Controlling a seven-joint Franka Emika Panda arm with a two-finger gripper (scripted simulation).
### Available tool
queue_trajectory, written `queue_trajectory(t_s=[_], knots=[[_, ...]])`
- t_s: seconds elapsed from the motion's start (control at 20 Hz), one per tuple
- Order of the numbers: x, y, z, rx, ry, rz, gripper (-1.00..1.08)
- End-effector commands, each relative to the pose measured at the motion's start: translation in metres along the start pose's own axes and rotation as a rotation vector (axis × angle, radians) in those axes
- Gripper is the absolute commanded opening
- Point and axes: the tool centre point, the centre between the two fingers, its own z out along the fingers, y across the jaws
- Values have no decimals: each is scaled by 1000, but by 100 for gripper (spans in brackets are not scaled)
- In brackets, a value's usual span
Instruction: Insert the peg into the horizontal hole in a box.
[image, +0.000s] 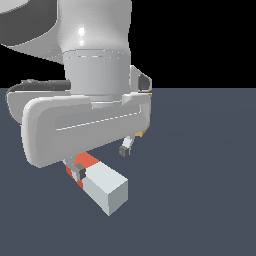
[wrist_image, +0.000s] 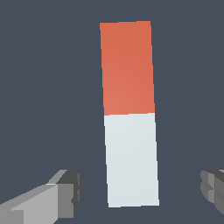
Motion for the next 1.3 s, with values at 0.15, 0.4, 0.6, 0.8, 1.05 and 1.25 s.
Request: queue_trajectory(t_s=[0.15,0.4,0.6,0.8,1.05,1.25], knots=[[-4,-3,3,-2,0,-40,100],[-5,-3,4,-2,0,-46,100],[-5,-3,7,-2,0,-44,100],[-5,-3,20,-2,0,-45,100],[-4,-3,44,-2,0,-45,100],[-5,-3,53,-2,0,-45,100]])
